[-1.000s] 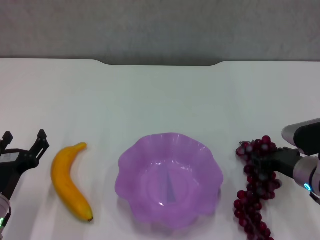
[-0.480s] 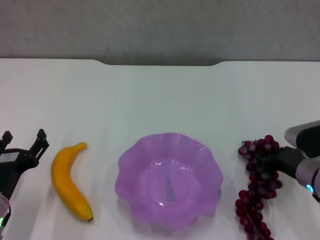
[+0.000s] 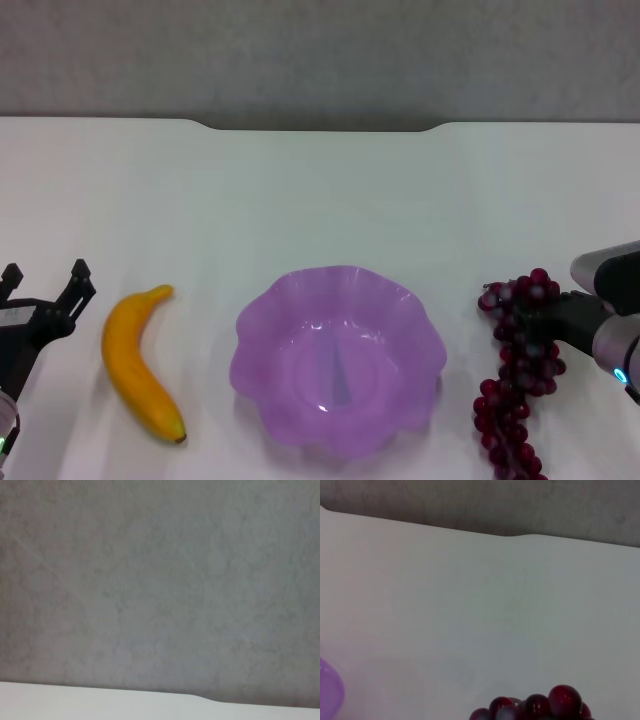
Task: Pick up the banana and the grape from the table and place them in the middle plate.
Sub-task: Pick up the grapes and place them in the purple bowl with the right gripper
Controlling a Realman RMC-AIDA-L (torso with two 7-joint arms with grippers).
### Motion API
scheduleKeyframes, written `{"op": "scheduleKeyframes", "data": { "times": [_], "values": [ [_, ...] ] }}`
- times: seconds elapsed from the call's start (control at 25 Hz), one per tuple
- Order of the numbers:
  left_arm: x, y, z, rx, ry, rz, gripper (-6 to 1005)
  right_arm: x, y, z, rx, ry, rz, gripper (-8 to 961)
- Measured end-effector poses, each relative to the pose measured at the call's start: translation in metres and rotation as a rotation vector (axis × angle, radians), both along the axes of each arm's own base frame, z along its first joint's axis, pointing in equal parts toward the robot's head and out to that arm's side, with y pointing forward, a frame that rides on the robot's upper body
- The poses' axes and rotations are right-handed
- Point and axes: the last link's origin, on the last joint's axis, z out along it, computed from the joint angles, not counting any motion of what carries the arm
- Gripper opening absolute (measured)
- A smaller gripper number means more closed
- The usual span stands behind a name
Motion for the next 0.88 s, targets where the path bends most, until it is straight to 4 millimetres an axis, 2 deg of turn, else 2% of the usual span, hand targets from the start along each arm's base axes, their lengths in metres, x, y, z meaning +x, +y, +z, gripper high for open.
{"op": "scheduleKeyframes", "data": {
  "times": [0.88],
  "values": [
    [-0.0003,-0.0003,-0.0001,0.0,-0.001,0.002,893,-0.0002,-0.006,0.0007,0.061,0.002,0.054,432]
  ]
}}
